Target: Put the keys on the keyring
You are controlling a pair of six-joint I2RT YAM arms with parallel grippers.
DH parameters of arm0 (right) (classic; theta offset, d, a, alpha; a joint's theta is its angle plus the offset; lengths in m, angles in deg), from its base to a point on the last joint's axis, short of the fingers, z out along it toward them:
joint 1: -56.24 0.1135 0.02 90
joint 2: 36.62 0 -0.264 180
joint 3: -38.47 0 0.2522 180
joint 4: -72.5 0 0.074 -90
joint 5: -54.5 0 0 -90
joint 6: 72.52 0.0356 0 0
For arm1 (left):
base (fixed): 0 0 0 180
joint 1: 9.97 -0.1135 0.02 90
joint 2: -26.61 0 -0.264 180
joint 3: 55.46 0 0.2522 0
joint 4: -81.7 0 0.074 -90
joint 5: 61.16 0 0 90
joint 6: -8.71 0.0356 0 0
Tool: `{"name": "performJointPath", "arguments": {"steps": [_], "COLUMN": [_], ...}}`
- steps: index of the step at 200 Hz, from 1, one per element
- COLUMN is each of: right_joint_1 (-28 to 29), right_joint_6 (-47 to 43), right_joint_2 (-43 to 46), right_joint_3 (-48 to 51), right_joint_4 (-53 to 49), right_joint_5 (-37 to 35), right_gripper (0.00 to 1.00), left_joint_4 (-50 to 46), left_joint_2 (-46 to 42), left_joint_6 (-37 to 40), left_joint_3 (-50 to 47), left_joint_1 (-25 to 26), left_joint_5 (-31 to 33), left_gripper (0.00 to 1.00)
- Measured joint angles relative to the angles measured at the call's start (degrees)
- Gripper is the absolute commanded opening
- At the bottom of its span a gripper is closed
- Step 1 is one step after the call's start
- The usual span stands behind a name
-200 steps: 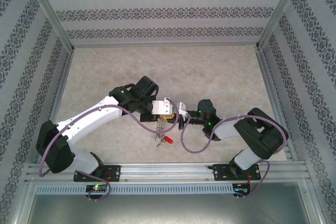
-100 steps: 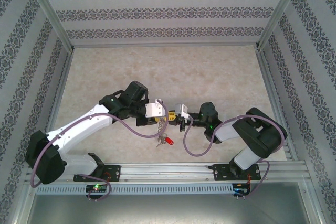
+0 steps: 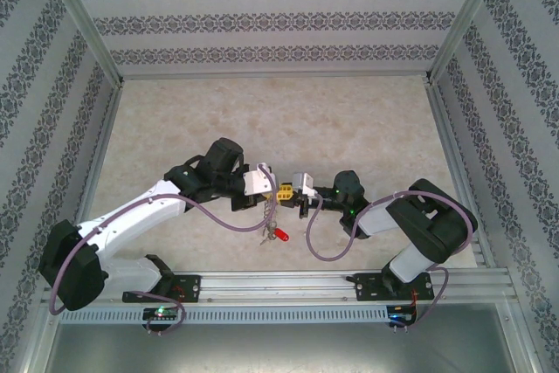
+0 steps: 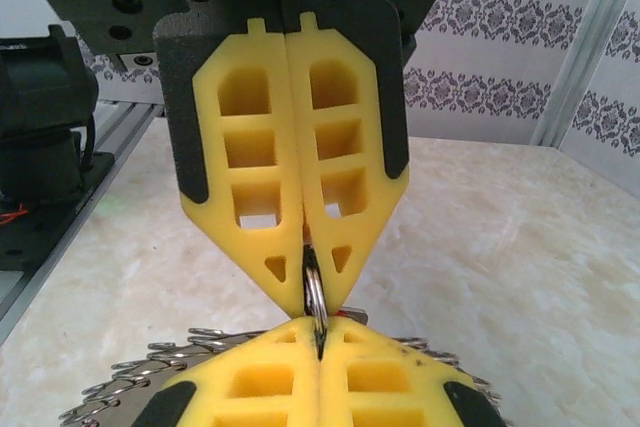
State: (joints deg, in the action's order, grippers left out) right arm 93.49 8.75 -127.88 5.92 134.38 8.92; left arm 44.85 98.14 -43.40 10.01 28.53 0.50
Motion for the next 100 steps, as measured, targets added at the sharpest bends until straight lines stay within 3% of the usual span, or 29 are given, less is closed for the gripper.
{"name": "performJointPath", "arguments": {"steps": [6,11,100], "right_joint_1": [0.0,0.0,0.0], "right_joint_6": [0.1,0.1,-3.5], "right_joint_2": [0.0,0.0,1.7], "right_joint_3": [0.0,0.1,-0.2], "right_joint_4": [0.0,0.0,-6.6], "right_joint_5": [0.0,0.0,-0.2], "right_gripper": [0.12,0.14,0.23], "left_joint_4": [-0.1,-0.2,-15.9], "left_joint_2": [0.0,0.0,4.7], "left_joint_6": [0.0,0.2,5.3], "left_joint_3": [0.0,0.1,12.5], "left_joint_1": [0.0,0.0,0.2], "left_joint_5": [0.0,0.0,5.9], "left_gripper": [0.00,0.00,0.00]}}
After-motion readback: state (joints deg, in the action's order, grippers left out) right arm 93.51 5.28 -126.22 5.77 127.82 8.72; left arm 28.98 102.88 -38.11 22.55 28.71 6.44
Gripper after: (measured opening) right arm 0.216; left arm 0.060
